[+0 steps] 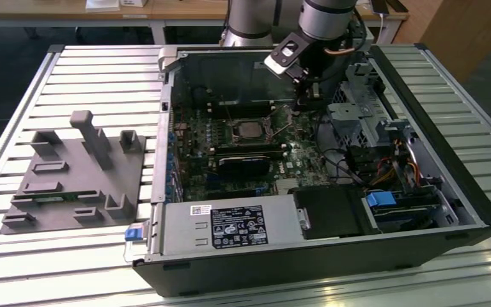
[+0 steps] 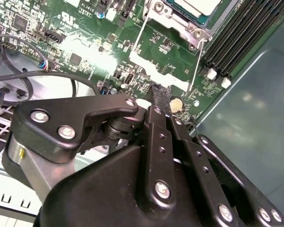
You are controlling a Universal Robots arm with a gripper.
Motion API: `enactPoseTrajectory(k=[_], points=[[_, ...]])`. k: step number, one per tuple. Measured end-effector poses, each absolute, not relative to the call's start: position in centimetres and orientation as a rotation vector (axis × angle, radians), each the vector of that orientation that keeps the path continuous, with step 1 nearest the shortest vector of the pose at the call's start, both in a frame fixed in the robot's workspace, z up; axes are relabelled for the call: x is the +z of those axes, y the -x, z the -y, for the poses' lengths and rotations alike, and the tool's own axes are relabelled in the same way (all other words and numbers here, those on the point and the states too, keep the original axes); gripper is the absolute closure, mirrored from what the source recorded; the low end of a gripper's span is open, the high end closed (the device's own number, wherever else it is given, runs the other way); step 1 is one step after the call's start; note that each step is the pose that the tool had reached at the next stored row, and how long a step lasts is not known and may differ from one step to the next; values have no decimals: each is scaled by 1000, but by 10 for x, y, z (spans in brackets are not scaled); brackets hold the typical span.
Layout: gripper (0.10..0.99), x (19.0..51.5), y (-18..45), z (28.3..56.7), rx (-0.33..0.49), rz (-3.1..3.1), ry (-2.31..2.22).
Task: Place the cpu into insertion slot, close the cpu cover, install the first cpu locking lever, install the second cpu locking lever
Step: 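Close the cpu cover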
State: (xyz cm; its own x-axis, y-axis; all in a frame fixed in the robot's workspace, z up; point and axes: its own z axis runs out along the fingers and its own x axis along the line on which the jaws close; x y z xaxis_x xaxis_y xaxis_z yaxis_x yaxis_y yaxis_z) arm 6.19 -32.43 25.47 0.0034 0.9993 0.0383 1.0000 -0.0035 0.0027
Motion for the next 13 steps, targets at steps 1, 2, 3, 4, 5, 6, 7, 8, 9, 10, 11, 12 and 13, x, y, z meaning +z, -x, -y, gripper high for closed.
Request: enactPoseTrajectory(k=[1,2,3,4,5,6,7,8,9,10,11,12,13], points=[[980,255,-62,324,-45,2200,2207],[980,254,-63,324,-45,2200,2207],[980,254,-63,324,-45,2200,2208],[980,254,-64,324,-44,2200,2208],[980,254,-64,324,-44,2200,2208],[980,253,-65,324,-44,2200,2208],[980,253,-65,324,-43,2200,2208],[980,252,-65,324,-43,2200,2208],[980,252,-65,324,-42,2200,2208],[980,251,-66,324,-42,2200,2207],[980,250,-66,324,-41,2199,2207],[980,249,-66,324,-41,2199,2207],[980,247,-66,324,-41,2199,2207]])
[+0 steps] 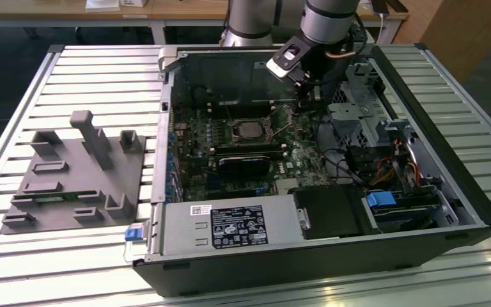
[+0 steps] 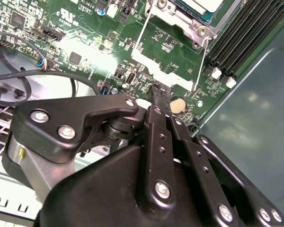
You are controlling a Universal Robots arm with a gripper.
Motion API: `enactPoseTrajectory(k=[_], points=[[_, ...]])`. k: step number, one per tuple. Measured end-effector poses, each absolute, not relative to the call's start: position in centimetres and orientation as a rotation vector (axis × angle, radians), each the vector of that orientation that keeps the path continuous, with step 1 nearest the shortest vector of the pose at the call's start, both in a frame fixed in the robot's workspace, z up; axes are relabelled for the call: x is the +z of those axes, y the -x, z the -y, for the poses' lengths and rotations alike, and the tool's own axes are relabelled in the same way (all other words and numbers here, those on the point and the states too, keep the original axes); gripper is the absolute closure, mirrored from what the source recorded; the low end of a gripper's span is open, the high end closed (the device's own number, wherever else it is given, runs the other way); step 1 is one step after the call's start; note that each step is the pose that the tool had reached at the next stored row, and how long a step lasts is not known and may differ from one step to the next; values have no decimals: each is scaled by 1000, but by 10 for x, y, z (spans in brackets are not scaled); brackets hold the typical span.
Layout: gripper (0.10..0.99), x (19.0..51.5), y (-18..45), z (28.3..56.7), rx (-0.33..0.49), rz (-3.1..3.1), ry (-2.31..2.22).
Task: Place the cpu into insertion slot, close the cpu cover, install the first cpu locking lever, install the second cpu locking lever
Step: 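Close the cpu cover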
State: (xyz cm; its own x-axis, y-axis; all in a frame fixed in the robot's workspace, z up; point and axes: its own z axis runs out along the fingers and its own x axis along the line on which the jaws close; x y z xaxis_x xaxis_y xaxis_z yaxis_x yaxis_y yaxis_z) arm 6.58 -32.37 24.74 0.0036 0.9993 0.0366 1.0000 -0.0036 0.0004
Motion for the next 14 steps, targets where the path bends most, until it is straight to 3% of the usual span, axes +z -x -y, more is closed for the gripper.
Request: enactPoseTrajectory(k=[14], points=[[980,242,-52,323,-40,2199,2207]])
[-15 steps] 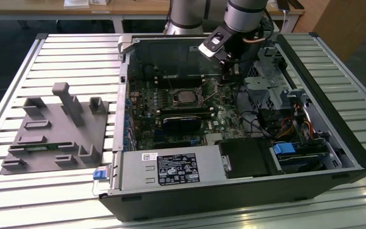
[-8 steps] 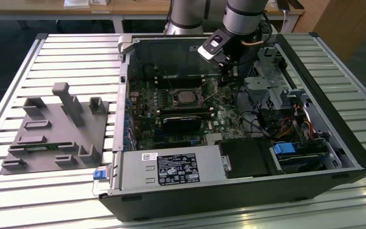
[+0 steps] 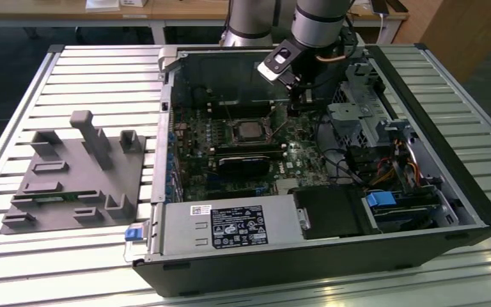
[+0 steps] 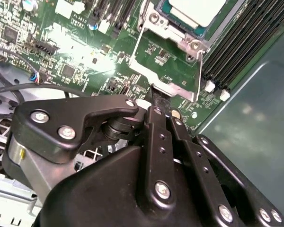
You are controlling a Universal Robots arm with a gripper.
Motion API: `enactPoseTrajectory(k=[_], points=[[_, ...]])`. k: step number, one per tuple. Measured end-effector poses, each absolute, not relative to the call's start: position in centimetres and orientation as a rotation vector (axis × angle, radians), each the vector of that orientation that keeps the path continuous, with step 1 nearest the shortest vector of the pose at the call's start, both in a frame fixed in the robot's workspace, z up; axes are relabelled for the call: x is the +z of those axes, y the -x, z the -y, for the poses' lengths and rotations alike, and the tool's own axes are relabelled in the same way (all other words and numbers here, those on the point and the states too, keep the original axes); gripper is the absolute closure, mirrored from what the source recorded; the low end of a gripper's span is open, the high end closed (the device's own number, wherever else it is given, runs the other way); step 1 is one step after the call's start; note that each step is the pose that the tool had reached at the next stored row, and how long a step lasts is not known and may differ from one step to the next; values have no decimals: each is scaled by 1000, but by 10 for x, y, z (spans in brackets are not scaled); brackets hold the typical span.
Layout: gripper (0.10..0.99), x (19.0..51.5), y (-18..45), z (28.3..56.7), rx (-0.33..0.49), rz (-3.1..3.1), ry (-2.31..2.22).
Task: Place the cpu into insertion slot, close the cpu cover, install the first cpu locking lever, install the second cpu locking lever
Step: 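Close the cpu cover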
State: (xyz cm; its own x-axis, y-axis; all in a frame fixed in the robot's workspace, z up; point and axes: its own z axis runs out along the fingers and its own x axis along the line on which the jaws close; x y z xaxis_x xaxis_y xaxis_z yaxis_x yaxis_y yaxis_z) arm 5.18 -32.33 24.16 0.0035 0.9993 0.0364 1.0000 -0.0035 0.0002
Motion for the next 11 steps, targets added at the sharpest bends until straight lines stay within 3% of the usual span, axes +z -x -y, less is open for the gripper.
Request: enactPoseTrajectory(k=[11], points=[[980,241,-42,323,-40,2199,2207]])
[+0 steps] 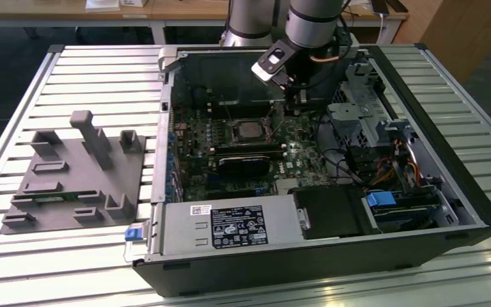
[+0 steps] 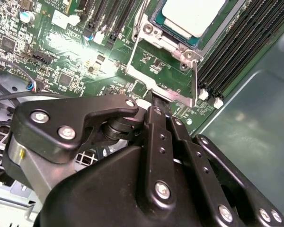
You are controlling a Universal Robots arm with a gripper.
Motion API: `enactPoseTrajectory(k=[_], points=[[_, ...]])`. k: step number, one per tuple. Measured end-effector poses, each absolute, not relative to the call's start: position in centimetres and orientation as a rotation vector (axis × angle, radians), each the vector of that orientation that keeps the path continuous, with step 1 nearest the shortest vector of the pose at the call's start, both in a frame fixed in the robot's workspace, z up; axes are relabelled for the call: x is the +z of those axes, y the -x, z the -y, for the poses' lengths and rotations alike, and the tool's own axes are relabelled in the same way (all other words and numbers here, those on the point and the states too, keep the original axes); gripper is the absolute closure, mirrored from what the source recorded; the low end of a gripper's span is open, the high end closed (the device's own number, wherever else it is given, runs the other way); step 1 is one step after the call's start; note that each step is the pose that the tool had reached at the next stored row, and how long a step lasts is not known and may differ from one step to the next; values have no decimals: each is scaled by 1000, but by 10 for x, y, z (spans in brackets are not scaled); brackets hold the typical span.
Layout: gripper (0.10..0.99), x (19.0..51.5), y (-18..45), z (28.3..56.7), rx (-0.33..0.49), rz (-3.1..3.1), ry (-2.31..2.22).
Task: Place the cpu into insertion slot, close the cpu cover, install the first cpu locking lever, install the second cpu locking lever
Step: 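Close the cpu cover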
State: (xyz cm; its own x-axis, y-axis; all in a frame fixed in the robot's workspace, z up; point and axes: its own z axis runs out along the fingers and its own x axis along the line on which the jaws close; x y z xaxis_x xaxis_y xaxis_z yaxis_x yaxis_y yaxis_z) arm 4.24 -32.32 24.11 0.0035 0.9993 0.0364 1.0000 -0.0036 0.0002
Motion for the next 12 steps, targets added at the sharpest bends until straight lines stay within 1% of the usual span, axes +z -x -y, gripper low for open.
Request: enactPoseTrajectory(k=[12], points=[[980,241,-35,323,-40,2199,2207]])
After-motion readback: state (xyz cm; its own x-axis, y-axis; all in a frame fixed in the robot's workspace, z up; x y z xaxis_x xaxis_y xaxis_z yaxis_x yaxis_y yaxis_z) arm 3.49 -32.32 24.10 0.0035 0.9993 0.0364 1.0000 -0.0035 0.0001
